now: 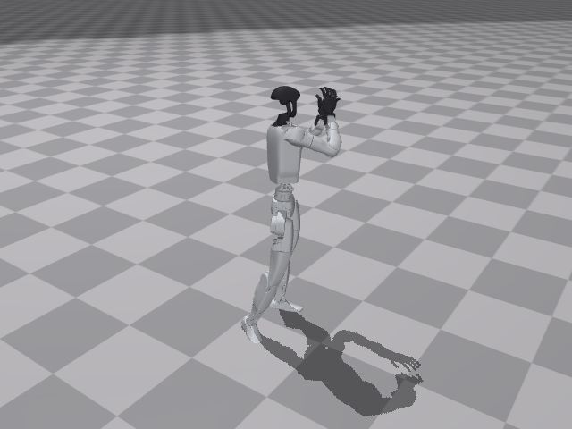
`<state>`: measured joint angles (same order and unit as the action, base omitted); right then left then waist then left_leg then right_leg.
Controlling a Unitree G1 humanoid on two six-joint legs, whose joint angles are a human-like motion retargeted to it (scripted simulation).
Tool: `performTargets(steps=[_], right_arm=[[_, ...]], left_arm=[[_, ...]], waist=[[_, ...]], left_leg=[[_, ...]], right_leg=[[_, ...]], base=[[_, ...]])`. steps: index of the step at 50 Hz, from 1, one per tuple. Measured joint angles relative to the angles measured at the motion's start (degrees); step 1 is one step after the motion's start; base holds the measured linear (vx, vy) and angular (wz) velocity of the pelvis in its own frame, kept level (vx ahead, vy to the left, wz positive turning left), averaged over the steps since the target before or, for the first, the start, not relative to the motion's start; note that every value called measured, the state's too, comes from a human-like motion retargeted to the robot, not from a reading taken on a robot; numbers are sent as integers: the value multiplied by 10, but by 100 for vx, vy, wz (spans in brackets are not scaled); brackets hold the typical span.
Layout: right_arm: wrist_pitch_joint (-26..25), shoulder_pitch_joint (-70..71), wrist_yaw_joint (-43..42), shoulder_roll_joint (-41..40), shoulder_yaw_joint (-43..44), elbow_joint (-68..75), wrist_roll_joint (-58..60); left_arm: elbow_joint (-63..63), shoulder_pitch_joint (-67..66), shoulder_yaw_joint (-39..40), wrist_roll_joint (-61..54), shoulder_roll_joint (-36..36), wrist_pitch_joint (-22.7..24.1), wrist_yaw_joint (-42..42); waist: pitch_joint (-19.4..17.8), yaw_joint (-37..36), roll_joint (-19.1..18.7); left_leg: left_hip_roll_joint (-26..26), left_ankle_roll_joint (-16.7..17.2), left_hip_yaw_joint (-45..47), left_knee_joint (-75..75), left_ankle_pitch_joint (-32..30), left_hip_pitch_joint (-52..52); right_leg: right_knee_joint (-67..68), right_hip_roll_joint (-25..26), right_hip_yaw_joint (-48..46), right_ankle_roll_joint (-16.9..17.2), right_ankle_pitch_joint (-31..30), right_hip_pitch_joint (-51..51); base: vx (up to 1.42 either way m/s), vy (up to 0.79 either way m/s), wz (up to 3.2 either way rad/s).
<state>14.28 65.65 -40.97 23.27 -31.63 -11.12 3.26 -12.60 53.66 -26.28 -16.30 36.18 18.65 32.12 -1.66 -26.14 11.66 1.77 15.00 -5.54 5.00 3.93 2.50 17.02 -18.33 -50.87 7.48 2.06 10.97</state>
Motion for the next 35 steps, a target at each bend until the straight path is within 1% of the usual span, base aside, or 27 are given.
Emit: performTargets(steps=[2, 5, 7, 10, 11, 13, 15, 17, 20, 22, 25, 28, 30, 33, 35], right_arm=[[0, -2, -7, -5, -7, 1, -4], [-7, 28, 40, -24, -54, 8, -7], [-8, 46, 29, -26, -71, 13, 16], [6, 34, 62, -9, -50, 2, 0], [8, 26, 59, 2, -38, -4, -4], [8, 8, 29, 21, -14, -9, -3], [3, -4, -13, 17, 8, -1, -4], [0, -3, -11, -1, 17, 10, -42], [-1, 29, 56, -39, -24, 17, -94], [8, 45, 40, -47, -47, 20, -92], [25, 23, 23, -33, -17, 12, -100], [27, -14, 16, -11, 41, 9, -126], [22, -16, 9, -7, 47, 19, -125], [2, 25, 43, -23, -14, 27, -99], [-1, 47, 36, -36, -46, 31, -76]], left_arm=[[-2, -1, -7, 9, 1, -4, -1], [-12, 13, -47, 11, -7, -14, -12], [-16, 18, -58, 29, -5, -10, 5], [-17, 7, -24, 40, 4, -9, -22], [-16, 2, -8, 33, 7, -9, -21], [-10, -3, 19, 32, 13, -6, -2], [0, 2, 33, 46, 21, -9, 20], [8, 19, 19, 46, 5, -19, 13], [14, 57, -38, 44, -17, -30, -18], [20, 73, -59, 60, -28, -24, 3], [19, 67, -31, 77, -30, -17, 14], [11, 45, 12, 66, -14, -18, 14], [8, 38, 11, 57, -14, -21, 13], [5, 51, -39, 39, -37, -28, -6], [3, 60, -62, 47, -49, -26, 3]], waist=[[0, -1, -3], [2, 0, -8], [2, 2, -9], [1, 1, -11], [0, 1, -11], [0, 0, -11], [-1, 2, -8], [2, 1, -10], [7, 7, -10], [8, 11, -8], [8, 14, -6], [6, 16, -7], [7, 18, -8], [10, 25, -10], [11, 31, -12]], left_leg=[[3, 0, -9, 0, 1, 0], [5, 0, -20, 0, 2, 1], [6, 0, -25, 0, 2, 2], [7, 0, -29, 0, 3, 3], [7, 0, -30, 0, 3, 4], [8, 0, -29, 0, 3, 5], [7, 0, -27, 0, 4, 5], [6, 0, -25, 0, 4, 5], [4, 0, -18, 0, 5, 4], [3, 0, -12, 0, 5, 3], [3, 0, -3, 0, 6, 2], [3, 0, 9, 0, 6, 4], [2, 0, 17, 0, 6, 5], [-1, 0, 30, 0, 5, 5], [-3, 0, 40, 0, 5, 5]], right_leg=[[10, -5, -5, -4, -2, 1], [18, -9, -9, -10, -4, 4], [18, -9, -9, -12, -5, 6], [14, -7, -8, -12, -8, 10], [12, -6, -8, -11, -9, 11], [8, -5, -7, -9, -10, 13], [5, -4, -5, -7, -10, 13], [3, -2, -4, -7, -9, 12], [1, -1, 0, -8, -5, 9], [-1, 0, 3, -8, -3, 6], [-5, 1, 9, -5, 1, 2], [-11, 1, 16, -1, 4, 1], [-16, 3, 21, 1, 7, 0], [-25, 7, 31, 4, 10, -4], [-31, 10, 39, 7, 12, -7]], base=[[5, 10, 49], [4, 7, 35], [3, 5, 23], [0, 0, 0], [0, 0, 0], [0, 0, 0], [0, 0, 0], [0, 0, 0], [-1, -3, -23], [-2, -3, -27], [-3, -3, -30], [-3, -4, -34], [-4, -6, -37], [-4, -8, -41], [-5, -9, -44]])
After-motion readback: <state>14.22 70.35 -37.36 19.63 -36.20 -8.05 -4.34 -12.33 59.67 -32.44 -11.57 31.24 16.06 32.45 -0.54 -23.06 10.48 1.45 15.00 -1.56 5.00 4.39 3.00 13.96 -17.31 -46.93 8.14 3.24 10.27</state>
